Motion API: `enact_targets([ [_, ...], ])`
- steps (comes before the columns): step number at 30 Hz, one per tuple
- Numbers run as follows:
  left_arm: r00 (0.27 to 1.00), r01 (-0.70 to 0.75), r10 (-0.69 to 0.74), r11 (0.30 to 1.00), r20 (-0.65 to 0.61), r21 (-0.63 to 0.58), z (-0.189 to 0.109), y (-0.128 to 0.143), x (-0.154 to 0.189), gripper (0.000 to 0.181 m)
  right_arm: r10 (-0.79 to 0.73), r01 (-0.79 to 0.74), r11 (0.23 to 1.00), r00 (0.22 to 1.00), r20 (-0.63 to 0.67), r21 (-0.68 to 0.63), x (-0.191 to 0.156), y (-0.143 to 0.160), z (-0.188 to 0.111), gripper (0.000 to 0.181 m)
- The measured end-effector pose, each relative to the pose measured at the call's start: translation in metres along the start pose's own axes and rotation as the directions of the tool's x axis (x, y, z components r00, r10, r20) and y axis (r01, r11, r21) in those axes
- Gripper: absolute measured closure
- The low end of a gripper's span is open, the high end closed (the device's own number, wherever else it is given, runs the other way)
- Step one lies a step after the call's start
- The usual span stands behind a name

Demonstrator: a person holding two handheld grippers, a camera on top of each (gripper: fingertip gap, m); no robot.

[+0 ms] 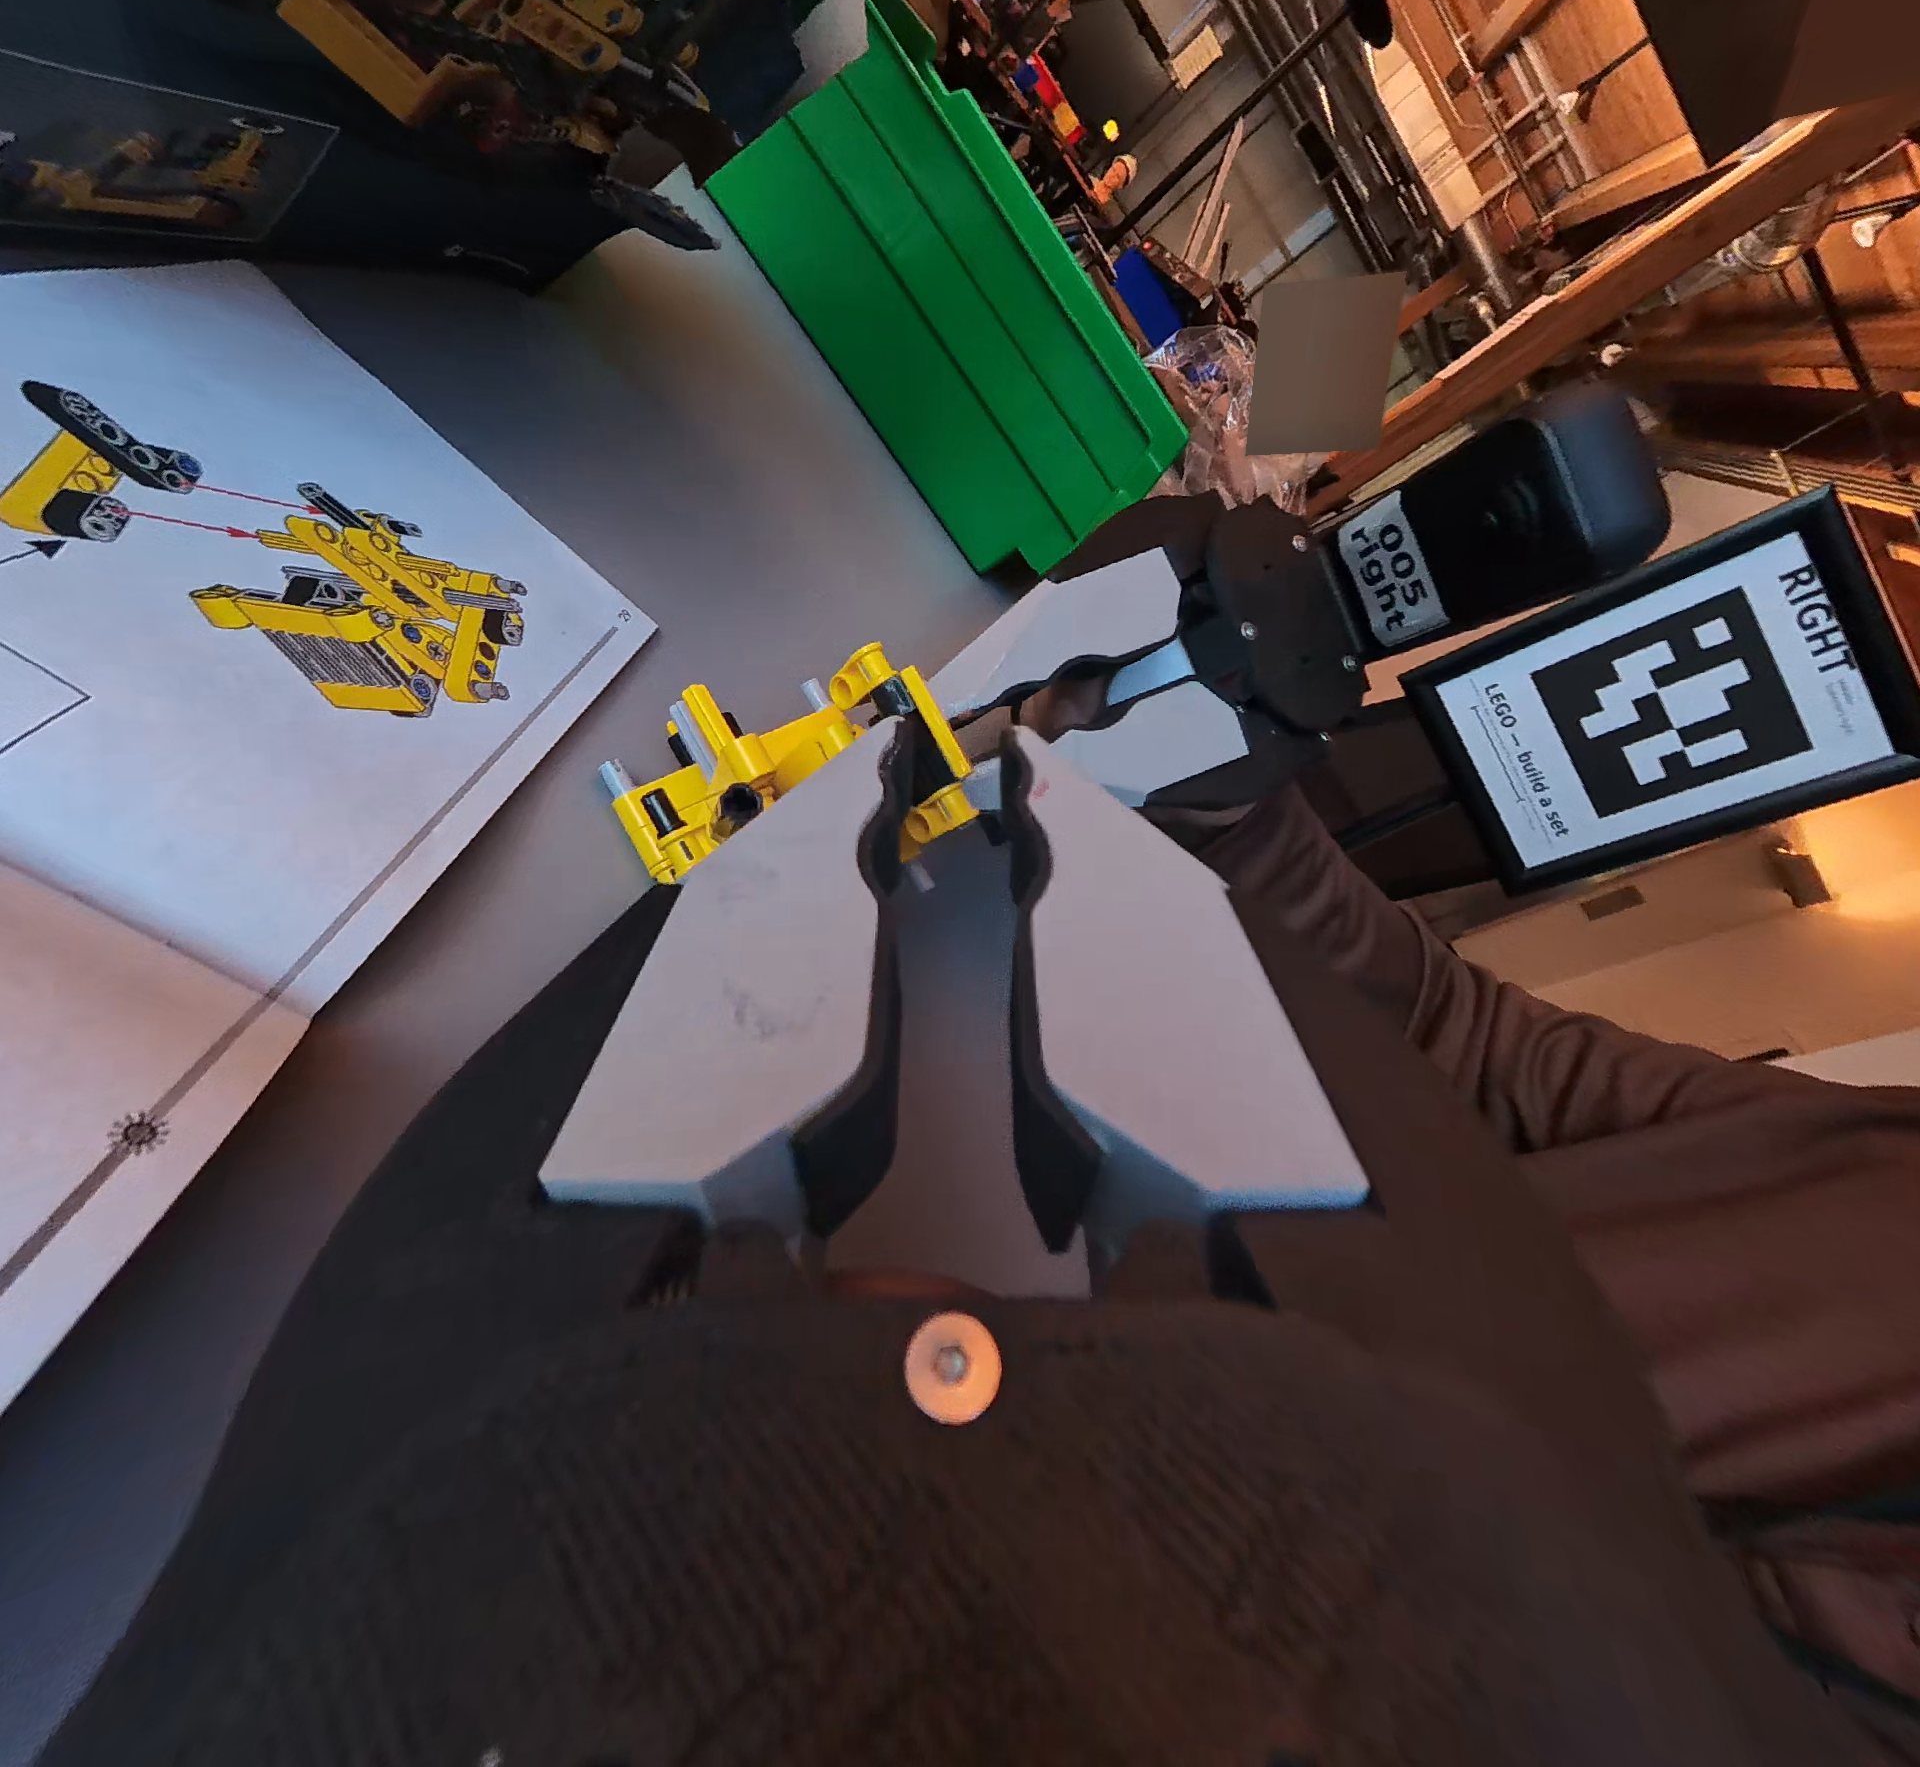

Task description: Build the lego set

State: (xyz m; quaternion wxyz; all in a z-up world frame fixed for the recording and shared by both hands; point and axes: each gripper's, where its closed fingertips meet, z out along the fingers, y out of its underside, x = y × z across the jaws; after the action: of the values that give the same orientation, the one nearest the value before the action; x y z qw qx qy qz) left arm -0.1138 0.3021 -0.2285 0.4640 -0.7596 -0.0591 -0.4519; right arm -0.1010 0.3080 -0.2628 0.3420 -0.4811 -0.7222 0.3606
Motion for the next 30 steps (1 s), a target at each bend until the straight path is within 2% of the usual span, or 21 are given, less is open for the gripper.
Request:
enact_targets([
  [7, 0.996, -0.062, 0.063, 0.998, 0.065, -0.015, -0.003, -0.002, -0.007, 0.174, 0.009, -0.009, 1.0, 1.0, 0.009, 0.021, -0.002, -0.004, 0.001, 0.176],
  [9, 0.988, -0.093, 0.096, 0.995, 0.12, -0.025, -0.004, -0.002, -0.014, 0.16, 0.009, -0.009, 1.0, 1.0, 0.008, 0.017, -0.002, -0.004, 0.002, 0.176],
  [13, 0.991, -0.09, 0.092, 0.996, 0.102, -0.029, -0.002, 0.0, -0.012, 0.166, 0.0, 0.0, 1.0, 1.0, 0.003, 0.002, -0.002, -0.001, 0.004, 0.176],
  [17, 0.988, -0.102, 0.105, 0.994, 0.11, -0.033, -0.003, 0.0, -0.012, 0.165, 0.001, -0.001, 1.0, 1.0, 0.003, 0.006, -0.002, -0.002, 0.004, 0.176],
  [20, 0.988, -0.1, 0.104, 0.994, 0.112, -0.038, -0.003, 0.0, -0.012, 0.162, -0.006, 0.006, 1.0, 1.0, 0.002, 0.011, -0.003, -0.004, 0.004, 0.176],
  [23, 0.991, -0.103, 0.108, 0.993, 0.081, -0.064, -0.001, 0.004, -0.007, 0.149, -0.002, 0.002, 0.999, 1.0, 0.011, 0.046, -0.005, -0.011, 0.003, 0.176],
  [25, 0.987, -0.117, 0.124, 0.991, 0.104, -0.072, 0.0, 0.006, -0.01, 0.16, -0.005, 0.004, 0.999, 1.0, 0.01, 0.039, -0.005, -0.01, 0.003, 0.176],
  [30, 0.988, -0.114, 0.121, 0.991, 0.099, -0.075, 0.001, 0.007, -0.01, 0.16, -0.004, 0.003, 0.999, 1.0, 0.018, 0.038, -0.006, -0.009, 0.004, 0.176],
])
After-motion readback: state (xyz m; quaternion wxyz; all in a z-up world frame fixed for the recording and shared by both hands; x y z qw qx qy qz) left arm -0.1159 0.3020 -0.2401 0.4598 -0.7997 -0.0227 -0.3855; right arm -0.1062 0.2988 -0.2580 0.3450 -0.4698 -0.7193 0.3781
